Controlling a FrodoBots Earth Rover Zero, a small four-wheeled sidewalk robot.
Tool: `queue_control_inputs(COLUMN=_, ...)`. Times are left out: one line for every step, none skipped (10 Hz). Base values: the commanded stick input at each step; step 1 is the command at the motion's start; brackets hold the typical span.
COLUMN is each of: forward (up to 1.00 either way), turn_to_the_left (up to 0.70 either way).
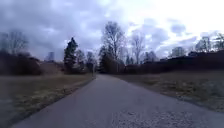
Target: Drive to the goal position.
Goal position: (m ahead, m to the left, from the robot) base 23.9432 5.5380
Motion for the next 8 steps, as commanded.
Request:
queue_control_inputs(forward=0.5, turn_to_the_left=0.0)
queue_control_inputs(forward=0.5, turn_to_the_left=0.0)
queue_control_inputs(forward=0.5, turn_to_the_left=0.0)
queue_control_inputs(forward=0.5, turn_to_the_left=0.0)
queue_control_inputs(forward=0.5, turn_to_the_left=0.0)
queue_control_inputs(forward=0.5, turn_to_the_left=0.0)
queue_control_inputs(forward=0.5, turn_to_the_left=0.0)
queue_control_inputs(forward=0.5, turn_to_the_left=0.0)
